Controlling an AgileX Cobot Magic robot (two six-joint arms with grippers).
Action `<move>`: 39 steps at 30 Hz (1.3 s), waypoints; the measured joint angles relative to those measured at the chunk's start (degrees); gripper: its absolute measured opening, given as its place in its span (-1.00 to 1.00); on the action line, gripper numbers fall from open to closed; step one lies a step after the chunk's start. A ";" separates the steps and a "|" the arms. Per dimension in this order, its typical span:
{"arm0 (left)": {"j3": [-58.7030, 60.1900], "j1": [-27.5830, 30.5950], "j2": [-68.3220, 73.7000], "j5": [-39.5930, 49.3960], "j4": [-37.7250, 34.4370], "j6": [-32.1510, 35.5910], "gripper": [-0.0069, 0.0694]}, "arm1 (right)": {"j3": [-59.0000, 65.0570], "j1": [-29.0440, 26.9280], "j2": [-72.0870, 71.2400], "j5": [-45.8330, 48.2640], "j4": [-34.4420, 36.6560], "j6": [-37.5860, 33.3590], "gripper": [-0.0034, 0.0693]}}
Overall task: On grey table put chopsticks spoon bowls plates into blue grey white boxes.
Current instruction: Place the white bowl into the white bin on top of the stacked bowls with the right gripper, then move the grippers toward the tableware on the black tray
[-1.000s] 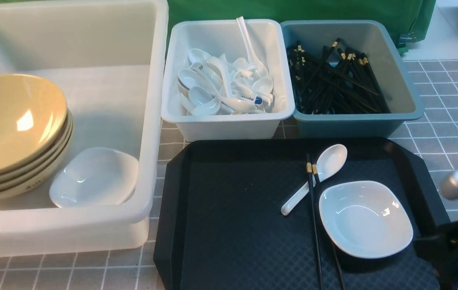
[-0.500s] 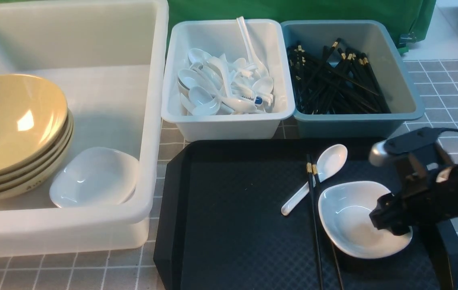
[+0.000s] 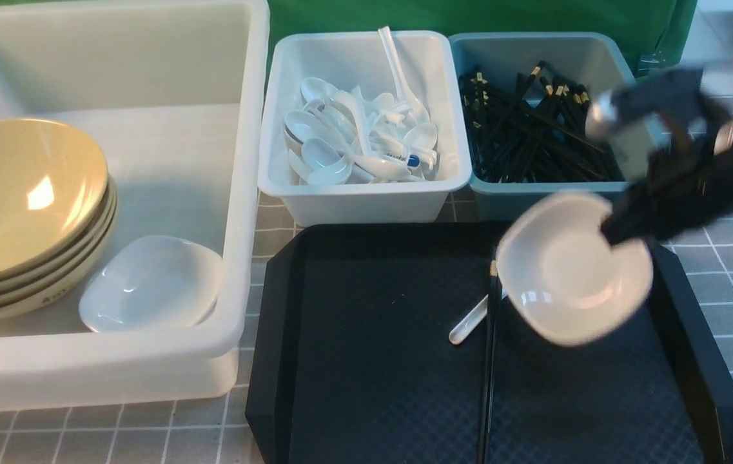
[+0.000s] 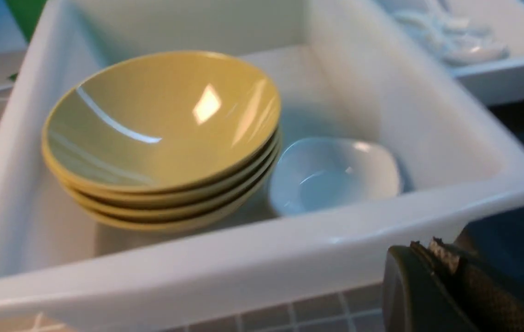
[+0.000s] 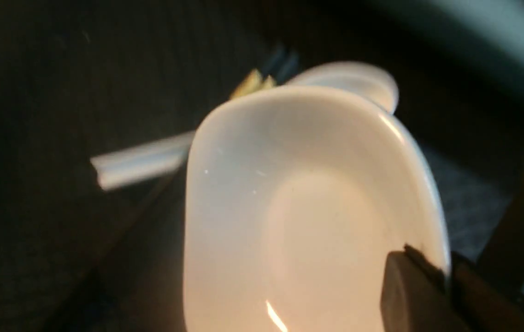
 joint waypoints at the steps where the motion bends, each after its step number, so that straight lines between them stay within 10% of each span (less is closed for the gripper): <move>1: 0.16 0.00 -0.70 0.62 1.85 0.13 -0.85 | -4.32 1.93 -0.13 0.75 1.36 -0.05 -0.71; 11: 9.37 0.00 -1.38 -7.67 5.86 -2.68 -0.85 | -28.65 28.64 15.87 -13.10 12.78 -11.71 -0.71; 16: 10.96 0.00 -1.42 -12.44 3.72 -3.44 -0.85 | -38.06 33.46 28.50 -17.38 11.52 -13.42 -0.69; 24: 11.84 0.00 -2.04 -14.32 3.23 -3.44 -0.85 | -51.22 33.76 43.14 -9.73 7.74 -10.66 -0.38; 32: 12.45 0.00 -3.43 -15.98 3.13 -3.44 -0.85 | -57.91 31.12 38.37 3.21 -0.72 2.08 0.56; 39: 13.04 0.00 -3.50 -17.32 2.79 -3.44 -0.85 | -58.22 22.99 22.43 19.65 -16.34 13.93 0.62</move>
